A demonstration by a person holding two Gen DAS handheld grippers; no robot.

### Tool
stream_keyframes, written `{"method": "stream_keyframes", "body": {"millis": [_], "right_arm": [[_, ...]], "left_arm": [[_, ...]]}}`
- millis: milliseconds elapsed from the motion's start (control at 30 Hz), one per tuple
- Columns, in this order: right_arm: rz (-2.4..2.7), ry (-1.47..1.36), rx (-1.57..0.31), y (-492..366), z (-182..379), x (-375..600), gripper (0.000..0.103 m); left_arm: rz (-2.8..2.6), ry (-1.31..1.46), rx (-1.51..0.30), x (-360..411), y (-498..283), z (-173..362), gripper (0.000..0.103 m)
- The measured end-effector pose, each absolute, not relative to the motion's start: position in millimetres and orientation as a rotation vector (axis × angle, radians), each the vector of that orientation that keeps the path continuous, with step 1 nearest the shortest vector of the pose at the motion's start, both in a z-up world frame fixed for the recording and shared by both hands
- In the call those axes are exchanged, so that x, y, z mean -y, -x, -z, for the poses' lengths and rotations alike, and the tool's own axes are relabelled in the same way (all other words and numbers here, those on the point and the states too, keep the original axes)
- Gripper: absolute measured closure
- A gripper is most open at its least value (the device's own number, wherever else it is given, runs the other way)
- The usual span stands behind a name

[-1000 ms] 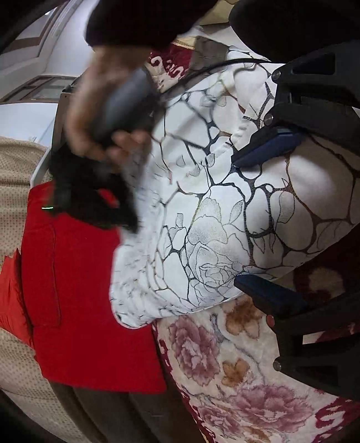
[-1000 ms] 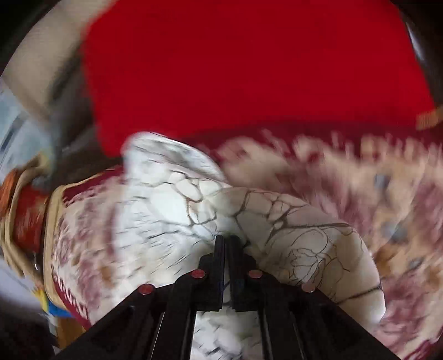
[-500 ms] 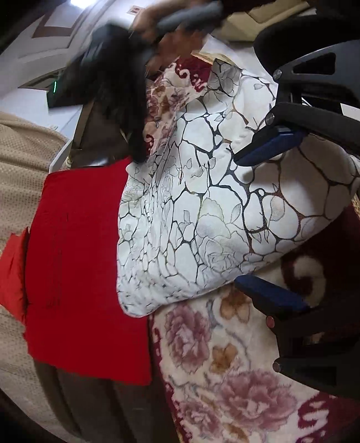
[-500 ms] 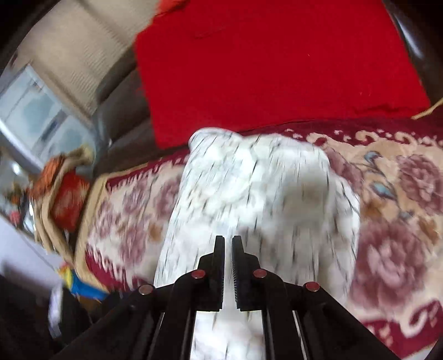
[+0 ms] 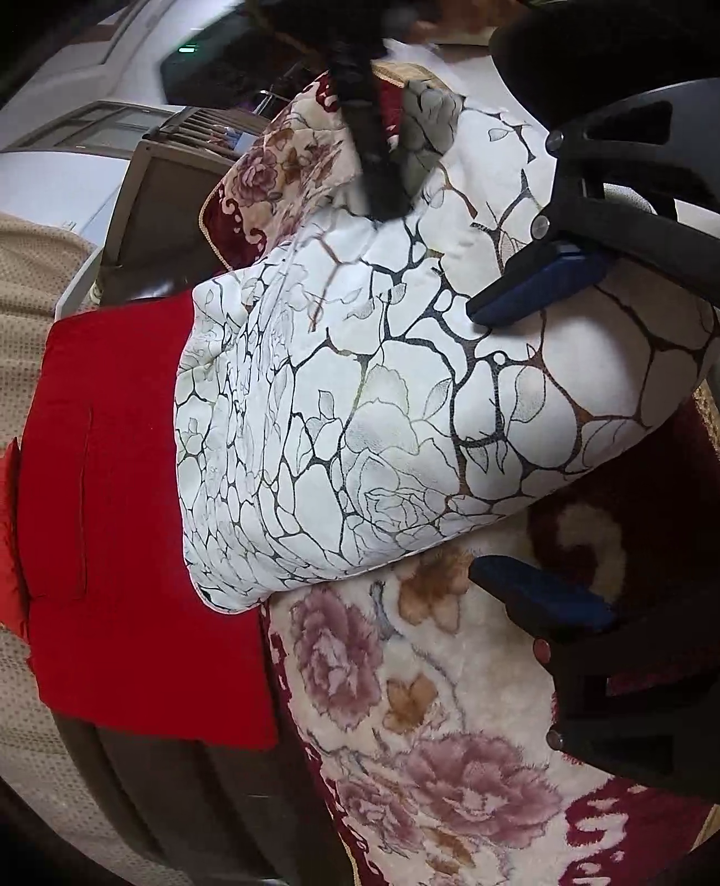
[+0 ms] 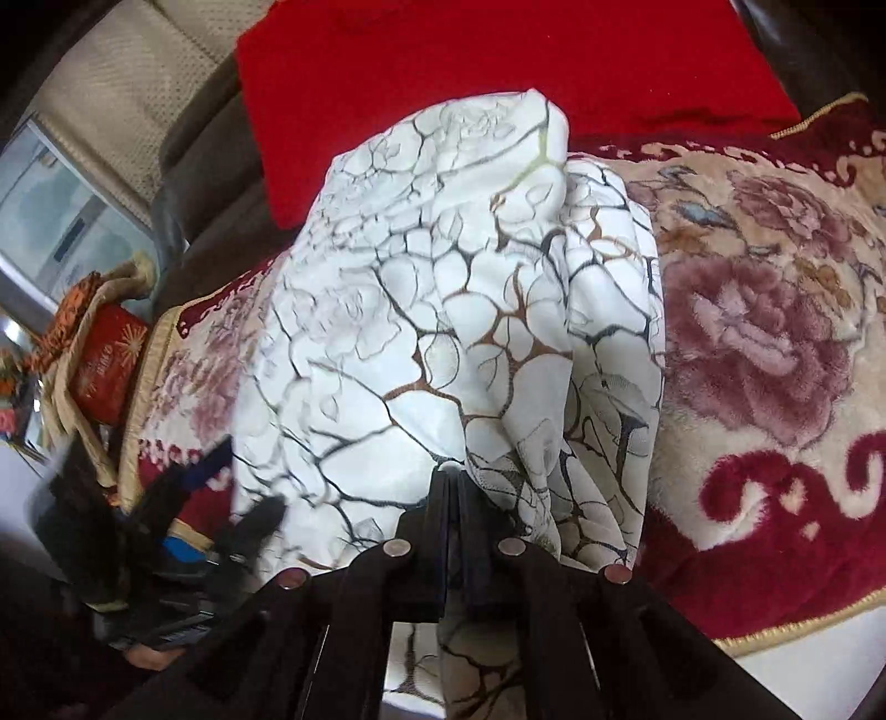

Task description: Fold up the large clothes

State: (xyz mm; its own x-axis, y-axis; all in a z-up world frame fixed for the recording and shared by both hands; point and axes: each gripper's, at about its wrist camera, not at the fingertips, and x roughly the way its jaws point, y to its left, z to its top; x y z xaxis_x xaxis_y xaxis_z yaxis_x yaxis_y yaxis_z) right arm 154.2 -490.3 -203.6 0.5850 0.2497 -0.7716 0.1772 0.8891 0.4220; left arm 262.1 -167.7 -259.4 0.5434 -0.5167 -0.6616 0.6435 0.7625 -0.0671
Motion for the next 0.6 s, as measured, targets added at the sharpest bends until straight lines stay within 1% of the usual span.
{"method": "stream_keyframes", "body": {"millis": [133,233,333,433,467,600], "right_arm": [[-0.029,-0.443,-0.881,-180.2,168.3,491.5,0.097],[0.036,-0.431,-0.838,-213.9,155.9,501.8,0.097],[0.092,-0.461,-0.859,-252.9,166.0,516.5,0.097],[0.082,-0.547,-0.981,-291.8,206.2,531.6,0.097],[0.065,-0.607,-0.981,-295.5,216.1,538.2,0.097],[0.032,-0.658,-0.955,-287.0,209.8,547.2,0.098]], "left_arm": [[0.687,-0.201,-0.719,170.9,-260.7,257.5,0.016],[0.683,-0.226,-0.704,175.0,-259.2,256.5,0.016],[0.686,-0.231,-0.703,176.2,-260.5,256.7,0.016],[0.686,-0.230,-0.702,178.9,-262.2,256.8,0.016],[0.684,-0.233,-0.700,178.7,-261.6,256.7,0.016],[0.683,-0.235,-0.701,179.3,-261.0,255.7,0.016]]}}
